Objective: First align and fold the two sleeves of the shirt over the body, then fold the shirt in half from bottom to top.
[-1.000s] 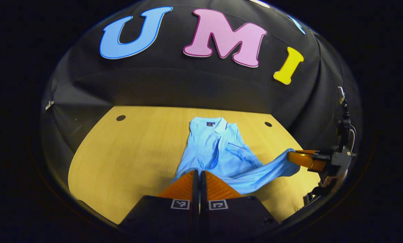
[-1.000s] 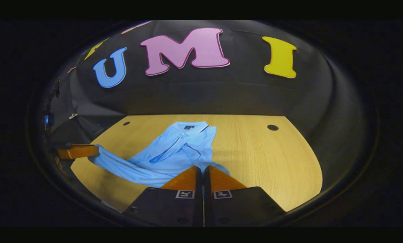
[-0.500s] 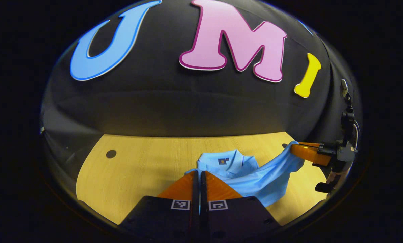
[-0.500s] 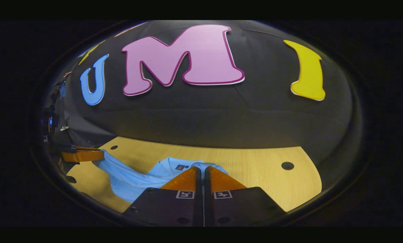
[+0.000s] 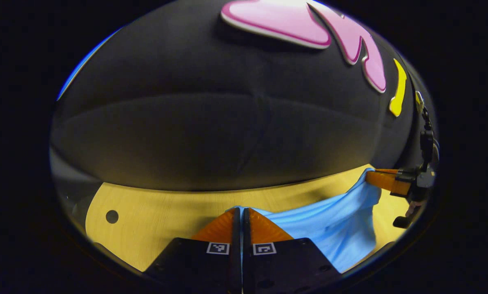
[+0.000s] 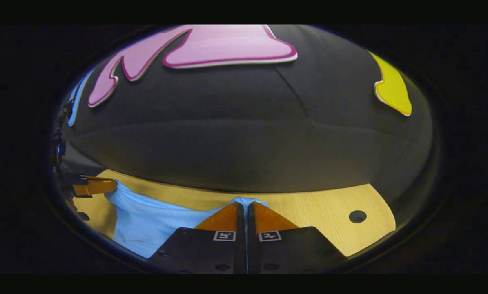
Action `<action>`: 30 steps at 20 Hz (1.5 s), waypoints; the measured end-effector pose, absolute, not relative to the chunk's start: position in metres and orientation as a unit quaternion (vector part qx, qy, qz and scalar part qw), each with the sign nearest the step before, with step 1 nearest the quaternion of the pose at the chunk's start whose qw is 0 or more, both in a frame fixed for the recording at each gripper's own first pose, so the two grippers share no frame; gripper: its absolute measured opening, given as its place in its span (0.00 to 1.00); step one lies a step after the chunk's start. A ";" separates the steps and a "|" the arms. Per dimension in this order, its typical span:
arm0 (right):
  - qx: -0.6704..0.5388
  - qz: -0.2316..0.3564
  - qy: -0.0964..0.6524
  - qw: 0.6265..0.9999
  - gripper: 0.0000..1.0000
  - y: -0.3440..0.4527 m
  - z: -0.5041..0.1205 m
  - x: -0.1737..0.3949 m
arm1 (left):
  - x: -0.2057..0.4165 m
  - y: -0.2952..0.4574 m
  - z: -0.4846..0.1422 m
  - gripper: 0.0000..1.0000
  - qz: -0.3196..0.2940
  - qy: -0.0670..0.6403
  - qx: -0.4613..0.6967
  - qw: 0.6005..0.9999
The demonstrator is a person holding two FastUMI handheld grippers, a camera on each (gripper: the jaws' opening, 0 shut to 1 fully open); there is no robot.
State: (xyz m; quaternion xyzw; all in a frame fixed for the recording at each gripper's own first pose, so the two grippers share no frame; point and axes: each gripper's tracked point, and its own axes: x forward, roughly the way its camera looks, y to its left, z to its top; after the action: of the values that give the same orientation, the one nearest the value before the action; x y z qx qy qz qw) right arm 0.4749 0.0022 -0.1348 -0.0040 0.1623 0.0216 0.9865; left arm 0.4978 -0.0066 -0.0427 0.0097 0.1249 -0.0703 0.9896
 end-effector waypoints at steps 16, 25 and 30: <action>-0.013 -0.045 0.050 0.998 0.97 -0.027 -0.010 0.250 | 0.242 -0.033 0.039 0.97 -0.069 -0.002 0.006 0.998; -0.032 -0.049 -0.013 0.998 0.97 -0.011 0.057 0.014 | -0.022 -0.065 0.045 0.95 -0.124 -0.071 0.038 0.989; -0.041 -0.039 -0.001 0.998 0.97 0.006 0.044 -0.097 | -0.119 -0.064 0.010 0.95 -0.147 -0.050 0.001 0.988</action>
State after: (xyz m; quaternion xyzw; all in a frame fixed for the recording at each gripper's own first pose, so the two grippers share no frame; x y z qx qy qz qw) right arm -0.0971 0.0057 0.0439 -0.0405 -0.0006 -0.0387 0.9984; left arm -0.1195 -0.0637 0.0103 0.0008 -0.0504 -0.1467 0.9879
